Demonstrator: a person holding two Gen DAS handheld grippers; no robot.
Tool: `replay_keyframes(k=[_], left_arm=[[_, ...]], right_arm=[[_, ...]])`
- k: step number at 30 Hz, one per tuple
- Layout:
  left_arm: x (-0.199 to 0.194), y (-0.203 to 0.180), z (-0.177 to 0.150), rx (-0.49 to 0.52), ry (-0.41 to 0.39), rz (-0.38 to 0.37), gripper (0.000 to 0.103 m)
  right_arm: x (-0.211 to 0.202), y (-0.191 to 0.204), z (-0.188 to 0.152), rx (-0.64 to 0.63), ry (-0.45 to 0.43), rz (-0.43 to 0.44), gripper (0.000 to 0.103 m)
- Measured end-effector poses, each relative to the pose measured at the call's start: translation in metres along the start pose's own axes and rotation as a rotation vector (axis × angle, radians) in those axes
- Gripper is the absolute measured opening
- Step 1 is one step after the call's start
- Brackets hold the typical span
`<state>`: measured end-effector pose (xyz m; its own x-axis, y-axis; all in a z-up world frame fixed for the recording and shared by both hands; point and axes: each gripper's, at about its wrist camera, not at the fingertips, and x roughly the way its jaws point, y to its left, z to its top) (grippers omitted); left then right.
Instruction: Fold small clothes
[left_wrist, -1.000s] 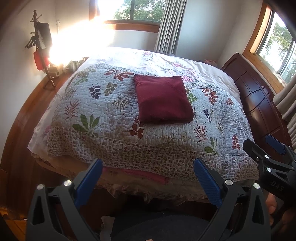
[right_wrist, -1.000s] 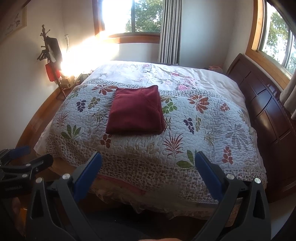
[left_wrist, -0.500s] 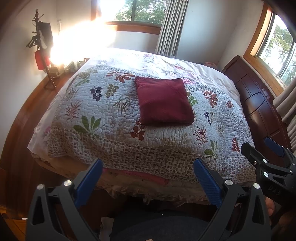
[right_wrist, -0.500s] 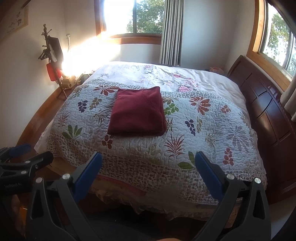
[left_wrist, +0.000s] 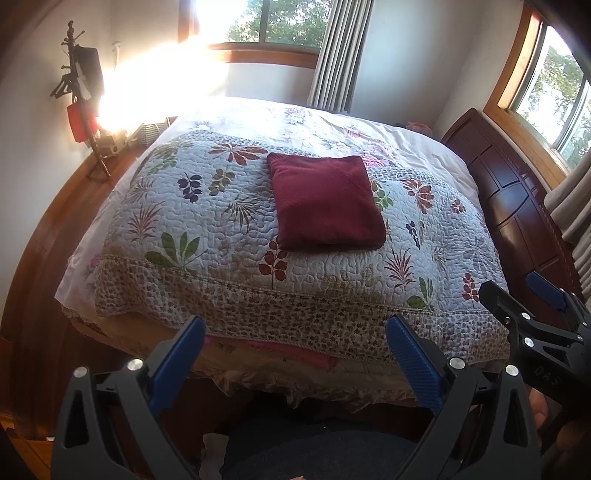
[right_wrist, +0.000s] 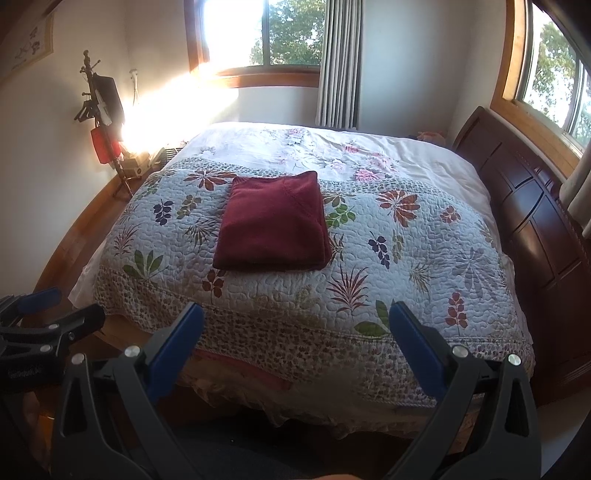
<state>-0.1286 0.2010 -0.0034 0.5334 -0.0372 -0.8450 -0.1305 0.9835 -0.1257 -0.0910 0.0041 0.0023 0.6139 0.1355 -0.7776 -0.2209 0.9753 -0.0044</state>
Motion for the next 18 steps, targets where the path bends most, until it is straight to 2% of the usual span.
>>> replay_keyframes(k=[18], left_arm=[[0.0006, -0.0024, 0.0027, 0.011, 0.001, 0.001, 0.099]], right_arm=[[0.0028, -0.0035, 0.001, 0.007, 0.001, 0.003, 0.1]])
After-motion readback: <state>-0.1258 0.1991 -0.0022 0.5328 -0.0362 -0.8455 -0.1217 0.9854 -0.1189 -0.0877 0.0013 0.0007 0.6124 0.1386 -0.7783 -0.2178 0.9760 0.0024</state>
